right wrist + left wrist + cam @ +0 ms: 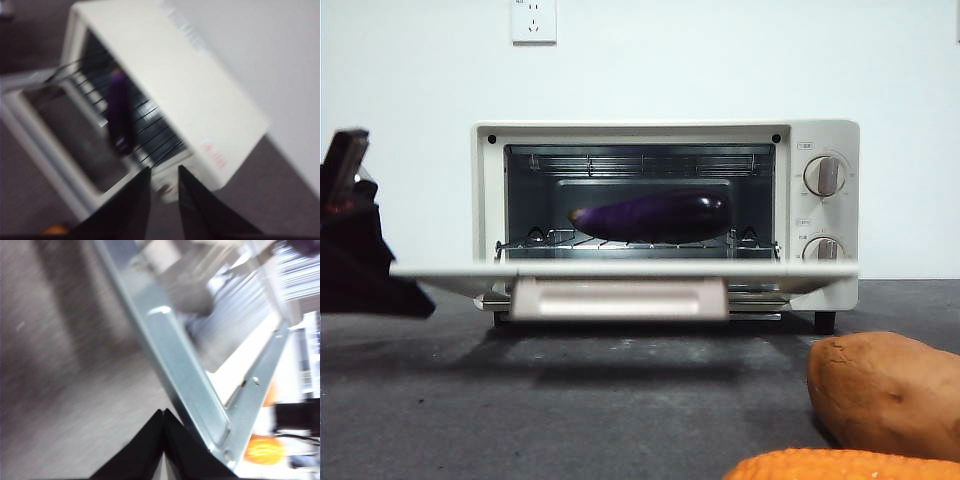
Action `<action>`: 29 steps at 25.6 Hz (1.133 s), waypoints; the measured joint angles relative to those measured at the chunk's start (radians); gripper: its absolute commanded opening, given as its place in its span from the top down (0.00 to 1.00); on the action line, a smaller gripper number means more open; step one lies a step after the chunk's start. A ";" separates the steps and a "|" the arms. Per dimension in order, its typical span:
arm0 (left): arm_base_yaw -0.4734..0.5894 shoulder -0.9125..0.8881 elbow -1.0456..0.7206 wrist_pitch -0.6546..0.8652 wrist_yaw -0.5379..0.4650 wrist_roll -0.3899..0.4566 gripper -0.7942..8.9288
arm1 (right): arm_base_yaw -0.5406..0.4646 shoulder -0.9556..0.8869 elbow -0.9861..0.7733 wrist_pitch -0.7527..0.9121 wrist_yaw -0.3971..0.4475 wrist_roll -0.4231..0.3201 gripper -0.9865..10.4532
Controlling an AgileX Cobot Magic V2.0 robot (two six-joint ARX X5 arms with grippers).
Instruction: Take the eggplant from the table,put the eggplant in the oven
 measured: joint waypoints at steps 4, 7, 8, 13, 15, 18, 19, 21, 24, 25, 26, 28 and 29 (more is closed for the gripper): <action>0.015 0.000 0.072 -0.002 0.091 -0.028 0.91 | 0.000 0.001 0.000 -0.089 -0.050 0.059 0.84; 0.019 0.000 0.169 0.005 0.153 -0.071 0.91 | 0.000 0.001 0.000 -0.122 -0.076 0.084 0.84; 0.020 0.000 0.201 0.008 0.152 -0.085 0.91 | 0.000 0.001 0.000 -0.126 -0.088 0.090 0.84; 0.025 0.001 0.386 0.005 0.174 -0.176 0.91 | 0.000 0.001 -0.005 -0.128 -0.160 0.110 0.84; 0.025 -0.001 0.454 -0.009 0.161 -0.197 0.91 | 0.000 -0.001 -0.021 -0.126 -0.166 0.112 0.84; 0.022 -0.042 0.518 -0.062 0.059 -0.210 0.91 | -0.003 -0.002 -0.074 -0.101 -0.167 0.112 0.84; 0.016 -0.075 0.519 -0.079 -0.012 -0.209 0.91 | -0.010 -0.002 -0.103 -0.092 -0.167 0.112 0.84; 0.000 -0.130 0.519 -0.117 -0.114 -0.205 0.91 | -0.023 -0.002 -0.153 -0.073 -0.165 0.111 0.85; -0.034 -0.232 0.519 -0.190 -0.296 -0.161 0.91 | -0.063 -0.002 -0.242 -0.019 -0.129 0.107 0.89; -0.048 -0.272 0.519 -0.221 -0.370 -0.134 0.91 | -0.086 -0.002 -0.279 0.011 -0.098 0.105 0.91; -0.060 -0.300 0.519 -0.241 -0.422 -0.113 0.91 | -0.106 -0.002 -0.308 0.033 -0.074 0.104 0.91; -0.085 -0.353 0.517 -0.276 -0.527 -0.073 0.91 | -0.159 -0.002 -0.374 0.085 -0.029 0.104 0.91; -0.096 -0.379 0.510 -0.282 -0.575 -0.058 0.91 | -0.185 -0.003 -0.400 0.108 -0.024 0.106 0.91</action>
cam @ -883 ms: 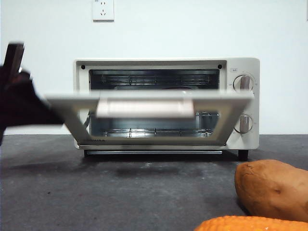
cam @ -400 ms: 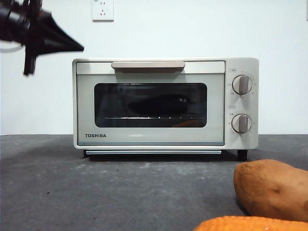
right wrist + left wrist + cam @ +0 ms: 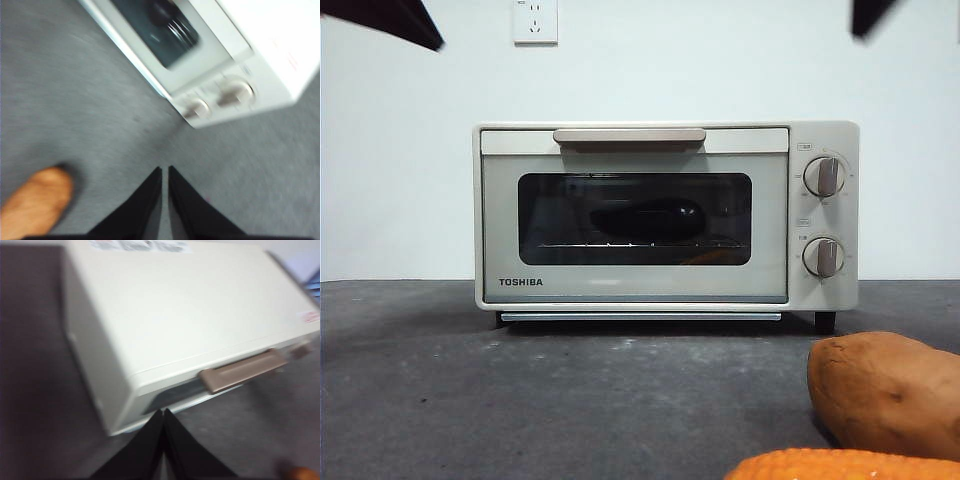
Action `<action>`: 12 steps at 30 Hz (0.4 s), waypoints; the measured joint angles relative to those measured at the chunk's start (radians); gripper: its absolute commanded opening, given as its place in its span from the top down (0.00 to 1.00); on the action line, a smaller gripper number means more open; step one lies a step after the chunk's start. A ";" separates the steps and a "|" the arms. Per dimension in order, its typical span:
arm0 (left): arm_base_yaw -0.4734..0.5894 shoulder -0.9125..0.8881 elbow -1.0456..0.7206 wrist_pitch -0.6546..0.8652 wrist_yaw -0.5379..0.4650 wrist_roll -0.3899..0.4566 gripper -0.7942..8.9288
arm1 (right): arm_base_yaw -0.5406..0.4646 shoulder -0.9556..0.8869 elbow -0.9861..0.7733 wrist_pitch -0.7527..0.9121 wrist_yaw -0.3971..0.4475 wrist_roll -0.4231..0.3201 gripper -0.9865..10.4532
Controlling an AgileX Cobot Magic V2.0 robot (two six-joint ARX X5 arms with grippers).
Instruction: Take the eggplant from the table,put the eggplant in the oven
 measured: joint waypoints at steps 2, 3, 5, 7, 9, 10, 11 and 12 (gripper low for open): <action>-0.013 -0.043 -0.027 0.004 -0.065 0.018 0.91 | -0.059 -0.014 -0.054 0.060 0.001 0.009 0.91; -0.016 -0.067 -0.053 0.019 -0.089 0.026 0.91 | -0.092 -0.030 -0.080 0.091 -0.002 0.016 0.91; -0.018 -0.113 -0.121 0.060 -0.130 0.032 0.91 | -0.157 -0.085 -0.128 0.163 -0.019 0.031 0.91; -0.018 -0.155 -0.195 0.108 -0.165 0.030 0.91 | -0.213 -0.148 -0.167 0.230 -0.048 0.042 0.91; -0.018 -0.208 -0.290 0.161 -0.196 0.024 0.91 | -0.269 -0.224 -0.218 0.314 -0.090 0.051 0.91; -0.018 -0.232 -0.333 0.183 -0.206 0.021 0.91 | -0.291 -0.255 -0.242 0.347 -0.105 0.053 0.91; -0.019 -0.263 -0.390 0.212 -0.224 0.015 0.91 | -0.321 -0.296 -0.278 0.393 -0.127 0.055 0.91; -0.018 -0.285 -0.431 0.233 -0.236 0.011 0.91 | -0.343 -0.323 -0.306 0.427 -0.142 0.056 0.91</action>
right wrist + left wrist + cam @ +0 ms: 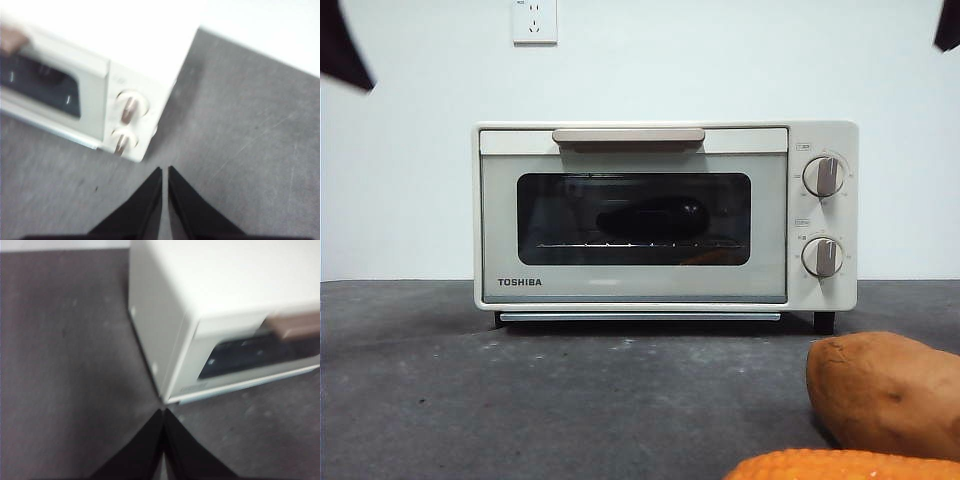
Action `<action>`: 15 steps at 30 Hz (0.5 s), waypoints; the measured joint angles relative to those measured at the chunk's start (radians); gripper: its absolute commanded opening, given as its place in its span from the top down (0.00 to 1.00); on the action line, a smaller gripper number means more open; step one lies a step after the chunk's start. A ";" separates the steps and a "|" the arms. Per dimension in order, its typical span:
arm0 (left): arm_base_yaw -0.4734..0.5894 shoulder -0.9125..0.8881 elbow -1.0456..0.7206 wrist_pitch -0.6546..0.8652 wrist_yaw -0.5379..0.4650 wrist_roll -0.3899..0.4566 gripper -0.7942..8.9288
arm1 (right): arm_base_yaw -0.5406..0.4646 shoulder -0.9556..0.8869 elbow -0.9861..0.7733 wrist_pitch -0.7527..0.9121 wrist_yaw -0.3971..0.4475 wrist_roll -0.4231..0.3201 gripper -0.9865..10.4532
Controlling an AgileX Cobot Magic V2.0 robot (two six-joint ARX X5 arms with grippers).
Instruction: Take the eggplant from the table,put the eggplant in the oven
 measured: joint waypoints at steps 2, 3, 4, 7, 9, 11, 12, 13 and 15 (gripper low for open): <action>0.000 -0.044 -0.087 0.050 -0.015 -0.014 0.91 | -0.049 -0.063 -0.073 0.082 -0.028 0.002 0.91; 0.000 -0.061 -0.119 0.071 -0.017 -0.024 0.91 | -0.066 -0.087 -0.105 0.114 -0.035 0.002 0.91; 0.000 -0.079 -0.151 0.092 -0.019 -0.033 0.91 | -0.081 -0.114 -0.139 0.151 -0.041 0.002 0.91; 0.000 -0.136 -0.226 0.142 -0.047 -0.069 0.91 | -0.103 -0.192 -0.250 0.272 -0.053 0.005 0.91; 0.000 -0.172 -0.249 0.154 -0.060 -0.088 0.91 | -0.106 -0.233 -0.312 0.347 -0.054 0.005 0.91; -0.003 -0.193 -0.250 0.146 -0.060 -0.098 0.91 | -0.106 -0.252 -0.340 0.376 -0.054 0.006 0.91; -0.006 -0.198 -0.250 0.139 -0.059 -0.103 0.91 | -0.106 -0.253 -0.340 0.377 -0.054 0.011 0.91; -0.007 -0.200 -0.250 0.134 -0.059 -0.105 0.91 | -0.106 -0.253 -0.340 0.383 -0.054 0.013 0.91; -0.007 -0.195 -0.250 0.130 -0.059 -0.107 0.91 | -0.106 -0.253 -0.340 0.385 -0.054 0.016 0.91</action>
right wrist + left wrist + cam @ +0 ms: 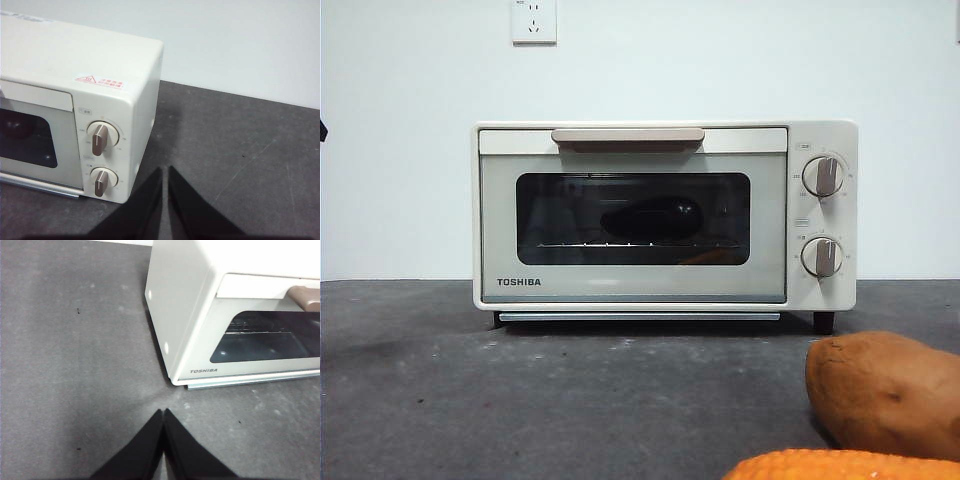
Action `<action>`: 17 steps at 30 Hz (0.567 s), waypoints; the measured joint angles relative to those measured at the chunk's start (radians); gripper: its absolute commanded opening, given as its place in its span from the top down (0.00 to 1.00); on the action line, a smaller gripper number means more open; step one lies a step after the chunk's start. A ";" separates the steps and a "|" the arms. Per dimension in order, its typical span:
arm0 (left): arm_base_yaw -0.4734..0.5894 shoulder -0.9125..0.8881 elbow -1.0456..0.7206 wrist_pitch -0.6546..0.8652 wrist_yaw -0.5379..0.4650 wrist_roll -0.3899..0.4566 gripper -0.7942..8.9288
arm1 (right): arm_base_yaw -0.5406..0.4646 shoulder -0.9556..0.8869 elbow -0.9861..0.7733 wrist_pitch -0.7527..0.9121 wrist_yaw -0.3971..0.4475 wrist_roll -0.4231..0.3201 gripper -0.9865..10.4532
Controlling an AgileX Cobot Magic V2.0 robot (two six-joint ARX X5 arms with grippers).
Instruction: Take the eggplant from the table,put the eggplant in the oven
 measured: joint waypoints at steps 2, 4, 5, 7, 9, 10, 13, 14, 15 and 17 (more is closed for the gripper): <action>0.000 0.002 0.000 0.002 0.000 -0.002 0.91 | 0.000 0.000 0.000 0.000 0.000 0.003 0.91; 0.000 0.002 0.000 0.002 0.000 -0.002 0.91 | 0.000 0.000 0.000 0.000 0.000 0.004 0.91; 0.000 0.002 0.000 0.002 0.000 -0.002 0.91 | 0.000 0.000 0.000 0.000 0.000 0.004 0.91; 0.000 0.002 0.000 0.002 0.000 -0.003 0.91 | 0.000 0.000 0.000 0.000 0.000 0.004 0.91; 0.000 0.002 0.000 0.002 0.000 -0.003 0.91 | 0.000 0.000 0.000 0.000 0.000 0.004 0.91; 0.000 0.002 0.000 0.002 0.000 -0.002 0.91 | 0.000 0.000 0.000 0.000 0.000 0.004 0.91; 0.000 0.002 0.000 0.002 0.000 -0.003 0.91 | 0.000 0.000 0.000 0.000 0.000 0.004 0.91; -0.004 0.000 0.000 0.000 -0.001 -0.003 0.91 | 0.000 0.000 0.000 0.000 0.000 0.004 0.91; -0.006 -0.008 0.000 -0.004 -0.002 -0.003 0.91 | 0.000 0.000 0.000 0.000 0.000 0.004 0.91; -0.006 -0.055 -0.001 -0.022 -0.005 -0.002 0.91 | 0.000 0.000 0.000 0.000 0.000 0.004 0.91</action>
